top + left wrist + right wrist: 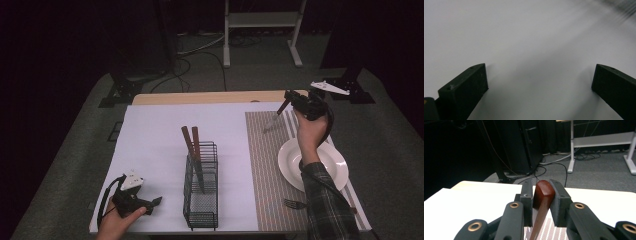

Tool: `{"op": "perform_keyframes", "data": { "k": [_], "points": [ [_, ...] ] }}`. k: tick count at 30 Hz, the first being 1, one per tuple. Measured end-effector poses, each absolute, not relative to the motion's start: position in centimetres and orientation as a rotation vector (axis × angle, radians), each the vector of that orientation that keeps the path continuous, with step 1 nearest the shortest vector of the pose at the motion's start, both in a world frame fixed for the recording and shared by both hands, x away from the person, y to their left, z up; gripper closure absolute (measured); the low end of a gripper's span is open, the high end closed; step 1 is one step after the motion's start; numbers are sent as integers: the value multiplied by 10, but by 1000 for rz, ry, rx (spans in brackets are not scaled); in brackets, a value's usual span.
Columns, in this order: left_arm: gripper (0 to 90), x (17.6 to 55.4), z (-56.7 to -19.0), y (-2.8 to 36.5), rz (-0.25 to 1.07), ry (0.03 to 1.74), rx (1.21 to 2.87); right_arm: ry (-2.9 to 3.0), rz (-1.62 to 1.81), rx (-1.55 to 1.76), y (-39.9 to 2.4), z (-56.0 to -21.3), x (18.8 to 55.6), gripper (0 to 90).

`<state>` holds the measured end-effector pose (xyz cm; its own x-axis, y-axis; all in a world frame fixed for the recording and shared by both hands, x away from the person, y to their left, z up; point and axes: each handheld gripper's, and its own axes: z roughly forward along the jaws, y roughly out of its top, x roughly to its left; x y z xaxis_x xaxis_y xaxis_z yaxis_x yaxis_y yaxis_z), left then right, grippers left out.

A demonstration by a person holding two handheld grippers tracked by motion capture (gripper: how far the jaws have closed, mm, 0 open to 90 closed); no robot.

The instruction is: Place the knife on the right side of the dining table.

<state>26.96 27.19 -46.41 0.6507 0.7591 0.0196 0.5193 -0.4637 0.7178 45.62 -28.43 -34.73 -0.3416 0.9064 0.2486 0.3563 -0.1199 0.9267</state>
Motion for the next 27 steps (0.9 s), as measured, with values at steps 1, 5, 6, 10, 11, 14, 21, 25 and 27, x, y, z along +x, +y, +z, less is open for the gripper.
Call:
{"op": "perform_keyframes", "data": {
  "k": [1,5,6,10,11,14,21,25,27],
  "points": [
    [0,270,-464,272,443,987,2171,1667,1476,1399,-284,-347,456,733],
    [0,270,-464,272,443,988,2171,1667,1452,1415,-291,-350,455,721],
    [0,270,-464,272,443,988,2171,1665,1444,1421,-293,-350,454,720],
    [0,270,-464,272,443,988,2171,1667,1425,1437,-299,-353,453,711],
    [0,270,-464,272,443,988,2171,1667,1425,1437,-299,-353,453,711],
    [0,270,-464,272,443,988,2171,1671,1404,1443,-302,-354,452,704],
    [0,270,-464,272,442,988,2171,1671,1394,1463,-311,-358,451,676],
    [0,270,-464,272,442,988,2171,1667,1416,1490,-316,-360,452,627],
    [0,270,-464,272,442,988,2171,1664,1420,1496,-317,-361,452,623]
  ]
}}
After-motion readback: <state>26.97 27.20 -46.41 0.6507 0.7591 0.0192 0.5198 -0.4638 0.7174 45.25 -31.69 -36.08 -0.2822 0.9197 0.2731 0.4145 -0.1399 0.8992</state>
